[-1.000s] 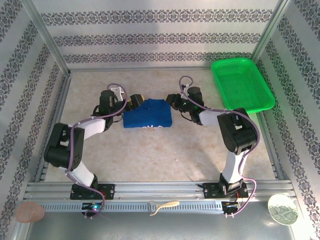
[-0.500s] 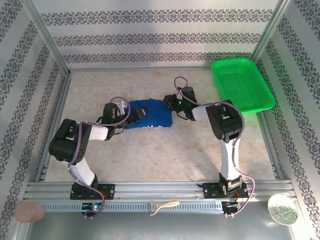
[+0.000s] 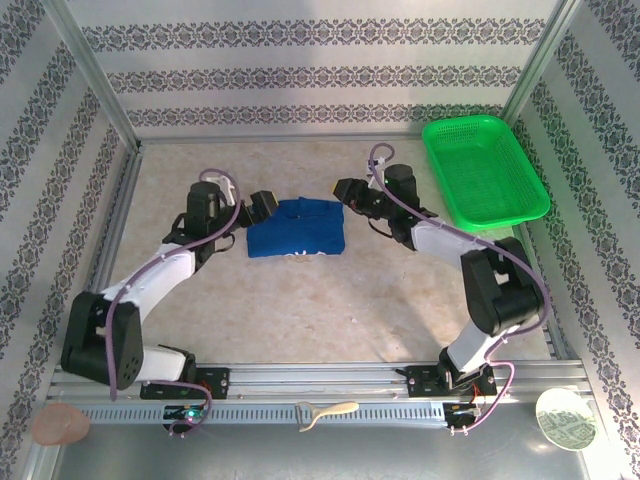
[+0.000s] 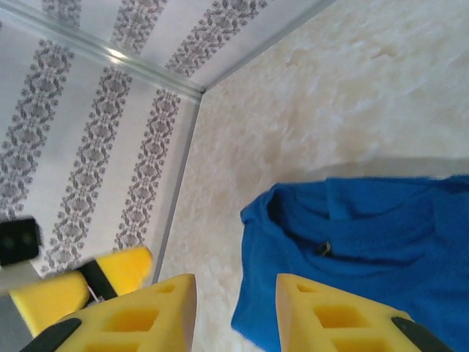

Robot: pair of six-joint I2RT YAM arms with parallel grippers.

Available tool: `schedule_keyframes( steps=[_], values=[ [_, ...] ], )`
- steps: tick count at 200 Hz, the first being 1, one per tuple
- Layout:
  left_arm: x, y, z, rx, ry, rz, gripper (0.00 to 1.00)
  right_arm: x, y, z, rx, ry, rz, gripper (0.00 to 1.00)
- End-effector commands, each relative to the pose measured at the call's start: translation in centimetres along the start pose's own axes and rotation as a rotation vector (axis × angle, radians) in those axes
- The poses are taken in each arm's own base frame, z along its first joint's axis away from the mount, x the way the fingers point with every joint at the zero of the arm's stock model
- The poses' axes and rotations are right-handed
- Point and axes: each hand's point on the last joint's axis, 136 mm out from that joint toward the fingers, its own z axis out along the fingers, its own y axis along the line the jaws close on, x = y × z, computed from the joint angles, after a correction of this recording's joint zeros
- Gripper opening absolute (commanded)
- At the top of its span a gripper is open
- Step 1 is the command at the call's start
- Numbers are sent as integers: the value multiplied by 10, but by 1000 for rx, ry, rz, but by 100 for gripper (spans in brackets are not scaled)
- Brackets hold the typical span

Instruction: Fold the inside-out t-shirt

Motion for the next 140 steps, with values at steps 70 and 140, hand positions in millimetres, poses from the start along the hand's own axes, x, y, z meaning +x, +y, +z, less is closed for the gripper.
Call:
schedule_keyframes(
  steps=[70,140],
  values=[
    [62,64,20,-196,376,-36,99,73,-26,29,149,138,-30,37],
    [87,96,51,-242,467,-90,99,95,-96,44,291,164,38,33]
  ],
)
